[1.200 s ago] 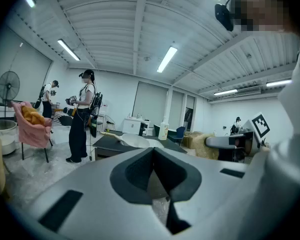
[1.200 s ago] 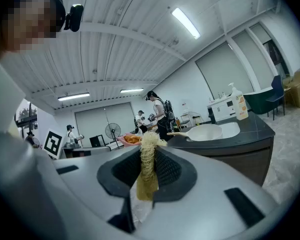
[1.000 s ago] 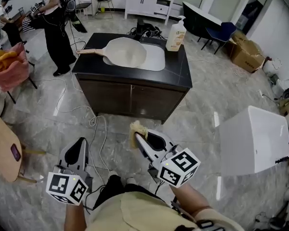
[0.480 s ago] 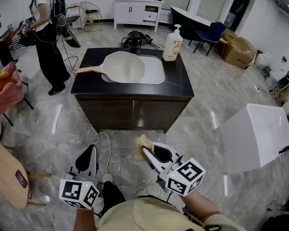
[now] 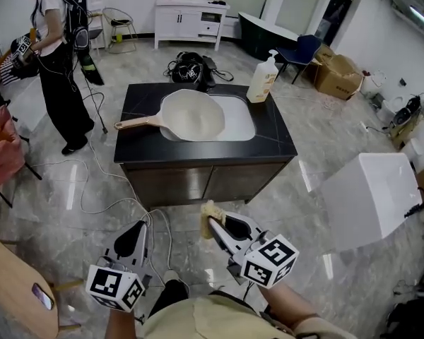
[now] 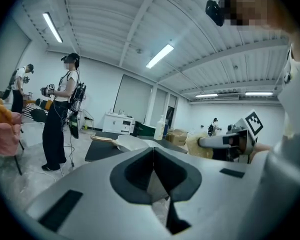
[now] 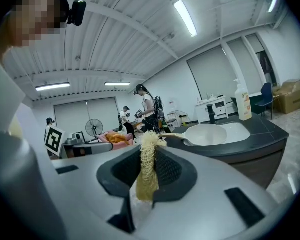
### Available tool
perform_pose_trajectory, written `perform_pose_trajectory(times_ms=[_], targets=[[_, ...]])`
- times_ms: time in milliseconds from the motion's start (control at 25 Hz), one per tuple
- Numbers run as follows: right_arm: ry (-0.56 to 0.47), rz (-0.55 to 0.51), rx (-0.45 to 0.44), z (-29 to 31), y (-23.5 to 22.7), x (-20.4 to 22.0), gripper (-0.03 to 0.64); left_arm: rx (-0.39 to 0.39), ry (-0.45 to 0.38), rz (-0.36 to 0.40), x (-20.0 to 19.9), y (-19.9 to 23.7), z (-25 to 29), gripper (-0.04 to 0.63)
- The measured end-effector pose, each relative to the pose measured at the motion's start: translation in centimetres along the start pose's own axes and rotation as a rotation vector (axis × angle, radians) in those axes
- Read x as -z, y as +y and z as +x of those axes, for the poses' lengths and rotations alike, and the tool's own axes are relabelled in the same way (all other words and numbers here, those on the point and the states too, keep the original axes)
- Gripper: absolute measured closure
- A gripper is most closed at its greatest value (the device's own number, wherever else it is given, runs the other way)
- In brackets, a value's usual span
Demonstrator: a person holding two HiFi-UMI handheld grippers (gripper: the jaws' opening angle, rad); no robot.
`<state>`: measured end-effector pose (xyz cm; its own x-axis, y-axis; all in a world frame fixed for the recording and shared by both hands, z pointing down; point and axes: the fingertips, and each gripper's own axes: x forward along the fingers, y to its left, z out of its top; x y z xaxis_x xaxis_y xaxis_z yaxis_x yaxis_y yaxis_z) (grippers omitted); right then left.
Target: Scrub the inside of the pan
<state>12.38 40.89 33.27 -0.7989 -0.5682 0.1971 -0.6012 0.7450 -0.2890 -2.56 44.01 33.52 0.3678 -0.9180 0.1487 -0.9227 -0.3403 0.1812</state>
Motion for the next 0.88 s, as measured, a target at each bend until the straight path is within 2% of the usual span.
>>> perform_pose_trajectory(times_ms=[200, 360, 520, 640, 880], targets=[[-0.006, 0.006, 0.058, 3.8, 0.1, -0.4, 0.545, 0.004, 0.032, 0.051, -0.4, 4.5, 1.1, 0.581], [-0.009, 0.008, 0.098, 5.8, 0.0, -0.7, 0.545, 0.071, 0.035, 0.034, -0.6, 6.4, 1.8, 0.581], [-0.002, -0.013, 0.131, 7.6, -0.2, -0.9, 0.545, 0.091, 0.042, 0.039, -0.6, 8.5, 2.5, 0.581], [0.020, -0.029, 0.164, 8.4, -1.4, -0.9, 0.545, 0.107, 0.043, 0.032, -0.6, 9.3, 3.8, 0.581], [0.020, -0.057, 0.216, 10.6, -4.6, -1.8, 0.545, 0.127, 0.066, 0.067, -0.4, 10.6, 6.5, 0.580]])
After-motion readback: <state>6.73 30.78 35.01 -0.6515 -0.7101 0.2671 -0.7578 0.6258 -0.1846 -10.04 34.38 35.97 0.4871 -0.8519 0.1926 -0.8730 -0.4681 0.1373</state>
